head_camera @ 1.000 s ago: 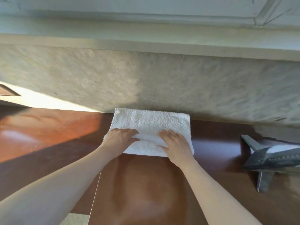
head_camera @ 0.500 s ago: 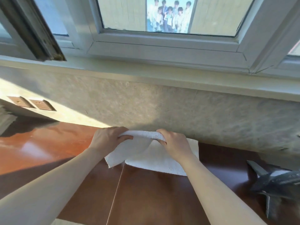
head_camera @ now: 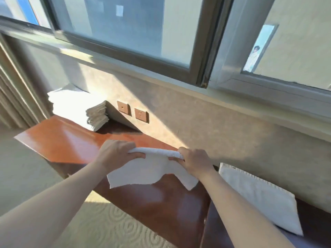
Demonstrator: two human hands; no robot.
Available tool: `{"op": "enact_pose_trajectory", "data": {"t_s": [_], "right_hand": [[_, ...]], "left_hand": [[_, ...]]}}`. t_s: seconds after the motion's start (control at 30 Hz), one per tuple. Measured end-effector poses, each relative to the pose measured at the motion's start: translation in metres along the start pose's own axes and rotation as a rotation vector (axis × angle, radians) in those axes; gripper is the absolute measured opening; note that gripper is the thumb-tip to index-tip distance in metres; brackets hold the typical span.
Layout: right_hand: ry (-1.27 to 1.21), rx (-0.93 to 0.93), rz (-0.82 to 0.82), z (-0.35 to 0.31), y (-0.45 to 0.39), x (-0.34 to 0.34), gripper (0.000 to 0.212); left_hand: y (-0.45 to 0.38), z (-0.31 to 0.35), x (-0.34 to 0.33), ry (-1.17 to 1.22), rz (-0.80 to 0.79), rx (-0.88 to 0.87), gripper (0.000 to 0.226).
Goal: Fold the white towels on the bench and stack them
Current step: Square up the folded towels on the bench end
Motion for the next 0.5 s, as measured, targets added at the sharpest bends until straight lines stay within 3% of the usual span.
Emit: {"op": "enact_pose_trajectory", "data": {"t_s": [0.1, 0.27, 0.5], "right_hand": [[0.009, 0.059, -0.051, -0.071, -0.034, -0.012, 0.059], [0.022, 0.160, -0.078, -0.168, -0.091, -0.018, 0.058], [-0.002, 0.195, -0.091, -0.238, -0.179, -0.028, 0.060]], "left_hand": [[0.041, -0.069, 0.019, -0.019, -0.053, 0.072, 0.089], [0.092, -0.151, 0.069, -0.052, 0.022, 0.094, 0.063], [0.108, -0.260, 0.069, -0.116, -0.005, 0.199, 0.073]]}}
Point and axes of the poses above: each hand's wrist, its own y-axis away from the middle knuckle, its own x-axis out of the back of the hand, z = x × y, the point moved 3 cm from there along -y, towards the middle knuckle, and after that the axes turned 6 degrees about -z, right-handed, at the moved point
